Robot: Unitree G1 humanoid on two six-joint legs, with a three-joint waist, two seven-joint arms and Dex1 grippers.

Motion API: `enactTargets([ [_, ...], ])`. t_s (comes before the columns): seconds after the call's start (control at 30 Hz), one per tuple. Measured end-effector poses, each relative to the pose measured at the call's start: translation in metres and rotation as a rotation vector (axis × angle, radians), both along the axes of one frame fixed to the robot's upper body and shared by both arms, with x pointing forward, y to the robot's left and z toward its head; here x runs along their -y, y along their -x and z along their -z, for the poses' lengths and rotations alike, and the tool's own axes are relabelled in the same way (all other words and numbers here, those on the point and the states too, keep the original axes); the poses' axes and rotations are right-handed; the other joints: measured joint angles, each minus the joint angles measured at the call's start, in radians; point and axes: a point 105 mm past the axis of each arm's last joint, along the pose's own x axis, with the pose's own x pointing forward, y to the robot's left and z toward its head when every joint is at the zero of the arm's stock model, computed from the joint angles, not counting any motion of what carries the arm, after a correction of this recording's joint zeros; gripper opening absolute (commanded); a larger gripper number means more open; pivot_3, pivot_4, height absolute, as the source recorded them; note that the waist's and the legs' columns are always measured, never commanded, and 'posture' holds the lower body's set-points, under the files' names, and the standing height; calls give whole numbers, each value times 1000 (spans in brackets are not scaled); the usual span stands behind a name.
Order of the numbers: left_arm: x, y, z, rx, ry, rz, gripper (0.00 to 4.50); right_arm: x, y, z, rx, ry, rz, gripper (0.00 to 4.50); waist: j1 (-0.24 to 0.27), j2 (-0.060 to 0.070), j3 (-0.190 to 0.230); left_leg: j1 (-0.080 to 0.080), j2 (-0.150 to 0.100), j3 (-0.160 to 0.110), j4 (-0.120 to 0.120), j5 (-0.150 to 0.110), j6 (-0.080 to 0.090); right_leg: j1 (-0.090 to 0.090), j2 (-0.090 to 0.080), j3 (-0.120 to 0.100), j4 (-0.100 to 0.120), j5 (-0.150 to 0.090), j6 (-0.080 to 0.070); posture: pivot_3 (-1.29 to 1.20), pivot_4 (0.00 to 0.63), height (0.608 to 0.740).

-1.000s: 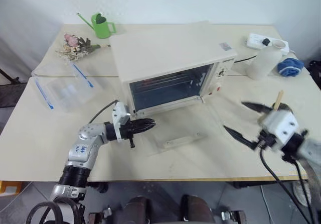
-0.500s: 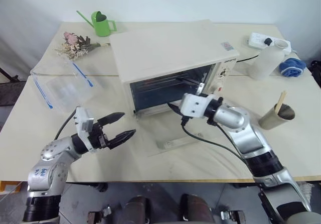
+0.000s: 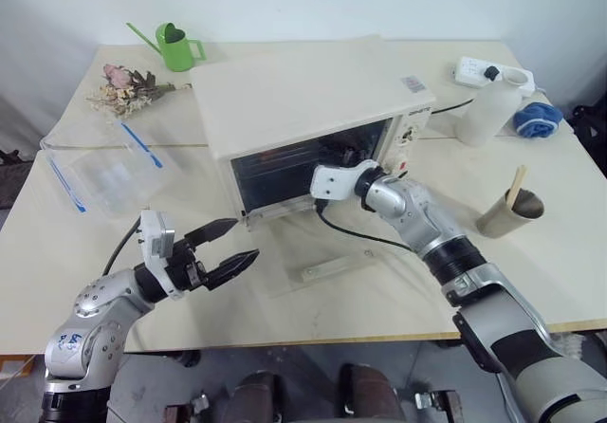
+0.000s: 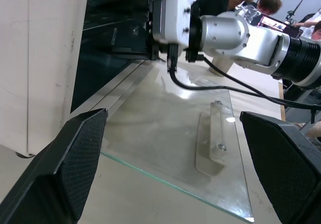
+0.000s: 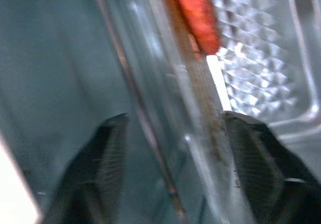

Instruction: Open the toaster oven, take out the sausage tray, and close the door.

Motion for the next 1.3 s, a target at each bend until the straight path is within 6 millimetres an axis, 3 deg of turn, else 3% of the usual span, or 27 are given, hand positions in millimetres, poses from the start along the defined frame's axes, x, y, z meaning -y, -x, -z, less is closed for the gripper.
enactTargets([
  [0.17,5,-7,-7,25,10,17,4500,-4,1,-6,56,42,-25,136,3,0,0,0,1,0,1,0,-1,0,1,1,0,0,0,0,150,740],
  [0.4,21,-28,-19,73,26,85,4500,-5,3,-7,89,79,-35,67,4,-2,-1,0,4,0,1,0,-3,0,6,3,0,-1,-2,0,150,740],
  [0.6,18,-45,-23,95,30,67,4500,-1,8,-7,109,97,-40,27,9,-3,-1,-1,4,-2,1,0,-4,-1,7,3,0,-1,-2,0,150,740],
  [1.1,14,-72,-35,133,58,90,4500,14,76,12,36,84,-144,27,10,-3,-1,-2,5,0,2,1,-5,-1,8,4,0,-1,-2,0,150,740],
  [1.3,8,-73,-36,113,82,78,4500,12,90,13,28,84,-157,27,9,-3,-1,-2,5,0,2,1,-5,-1,8,5,0,-1,-2,0,150,740],
])
